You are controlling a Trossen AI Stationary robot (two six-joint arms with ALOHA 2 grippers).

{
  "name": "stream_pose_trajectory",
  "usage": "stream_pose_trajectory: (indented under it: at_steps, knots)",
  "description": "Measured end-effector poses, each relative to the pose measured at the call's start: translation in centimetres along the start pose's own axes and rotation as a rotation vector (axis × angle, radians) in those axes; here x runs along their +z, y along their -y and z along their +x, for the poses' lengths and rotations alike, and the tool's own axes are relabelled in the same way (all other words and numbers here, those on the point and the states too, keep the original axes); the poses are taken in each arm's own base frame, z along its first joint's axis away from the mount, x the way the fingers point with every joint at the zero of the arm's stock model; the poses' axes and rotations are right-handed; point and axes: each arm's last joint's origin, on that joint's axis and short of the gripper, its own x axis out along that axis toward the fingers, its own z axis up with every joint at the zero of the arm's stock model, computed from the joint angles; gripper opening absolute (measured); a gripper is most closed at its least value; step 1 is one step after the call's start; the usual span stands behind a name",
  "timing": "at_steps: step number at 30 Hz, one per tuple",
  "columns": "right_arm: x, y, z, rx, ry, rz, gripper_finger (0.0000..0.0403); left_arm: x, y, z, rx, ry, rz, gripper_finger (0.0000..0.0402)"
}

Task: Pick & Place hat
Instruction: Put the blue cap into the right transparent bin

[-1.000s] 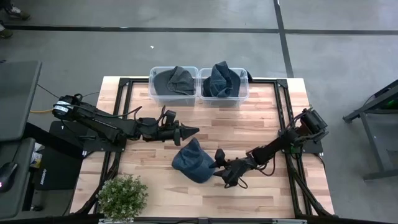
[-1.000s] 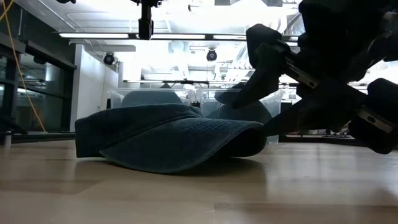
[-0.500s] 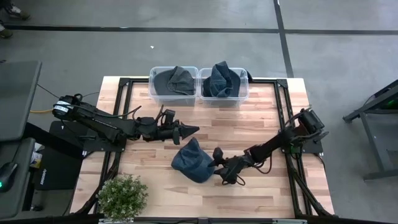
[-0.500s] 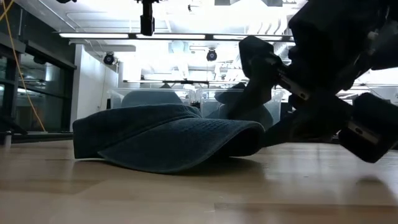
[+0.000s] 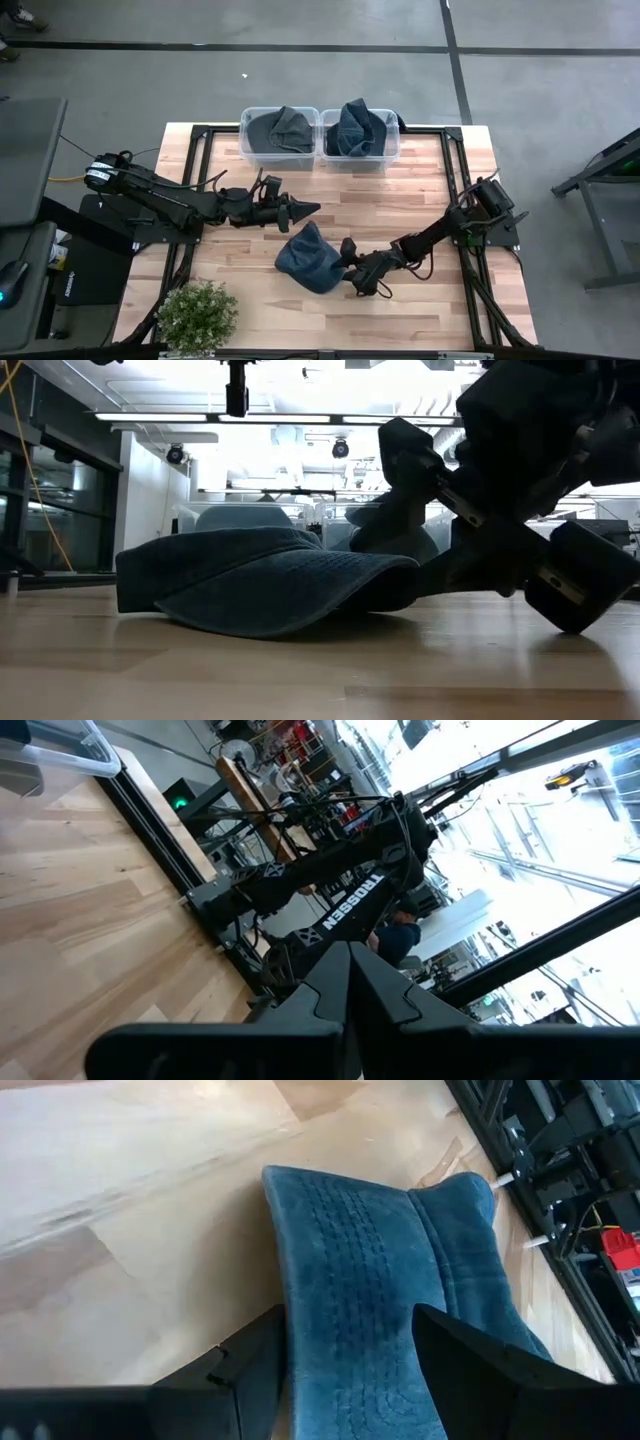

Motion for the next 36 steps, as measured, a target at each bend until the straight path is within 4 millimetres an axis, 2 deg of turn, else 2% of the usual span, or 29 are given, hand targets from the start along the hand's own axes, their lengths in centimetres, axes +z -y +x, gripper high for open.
stream_pose_trajectory:
  at_steps: [3, 6, 15, 17, 26, 30, 36]
  knots:
    - [-0.1, 0.2, 0.0, -0.013, -0.01, 0.006, 0.02, 0.0, 0.0, 0.0, 0.0, 0.0, 0.0, 0.0]
    - [-0.2, 0.2, 0.1, -0.018, -0.014, 0.01, 0.0175, 0.0, 0.0, 0.0, 0.0, -0.001, 0.0, 0.0]
    - [0.0, 0.6, 0.1, -0.054, -0.012, 0.048, 0.0032, 0.0, 0.0, 0.0, -0.001, -0.003, 0.0, 0.0]
    - [0.1, 0.8, 0.0, -0.077, -0.02, 0.054, 0.0013, 0.0, 0.0, 0.0, -0.001, -0.003, 0.0, 0.0]
    - [1.5, 2.8, -1.8, -0.152, -0.053, 0.252, 0.0007, 0.3, 0.4, 0.0, -0.033, 0.021, 0.021, 0.0]
    - [2.5, 4.4, -2.7, -0.174, -0.103, 0.339, 0.0007, 1.2, 1.4, -0.6, -0.094, 0.063, 0.103, 0.0]
    - [4.1, 6.9, -4.2, -0.213, -0.164, 0.447, 0.0005, 2.6, 2.4, -1.7, -0.093, 0.142, 0.301, 0.0]
